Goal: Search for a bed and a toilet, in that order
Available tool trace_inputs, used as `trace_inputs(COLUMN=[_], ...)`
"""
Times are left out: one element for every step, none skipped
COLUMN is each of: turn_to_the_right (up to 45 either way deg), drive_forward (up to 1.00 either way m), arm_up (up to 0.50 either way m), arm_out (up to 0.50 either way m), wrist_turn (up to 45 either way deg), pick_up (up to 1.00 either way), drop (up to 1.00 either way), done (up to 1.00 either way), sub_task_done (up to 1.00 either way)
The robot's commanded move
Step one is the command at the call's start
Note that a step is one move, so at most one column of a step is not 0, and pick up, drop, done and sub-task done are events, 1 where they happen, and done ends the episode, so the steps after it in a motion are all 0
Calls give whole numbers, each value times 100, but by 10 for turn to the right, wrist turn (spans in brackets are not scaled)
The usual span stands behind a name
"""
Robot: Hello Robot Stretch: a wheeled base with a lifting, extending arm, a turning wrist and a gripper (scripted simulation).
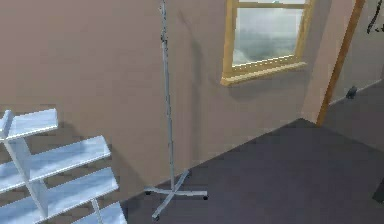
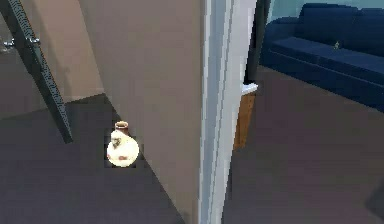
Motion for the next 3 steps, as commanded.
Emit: trace_inputs(turn_to_the_right=[0, 330, 0], drive_forward=[10, 0, 100], arm_up=[0, 0, 0], arm_out=[0, 0, 0], wrist_turn=[0, 0, 0], pick_up=[0, 0, 0], drop=[0, 0, 0], done=[0, 0, 0], sub_task_done=[0, 0, 0])
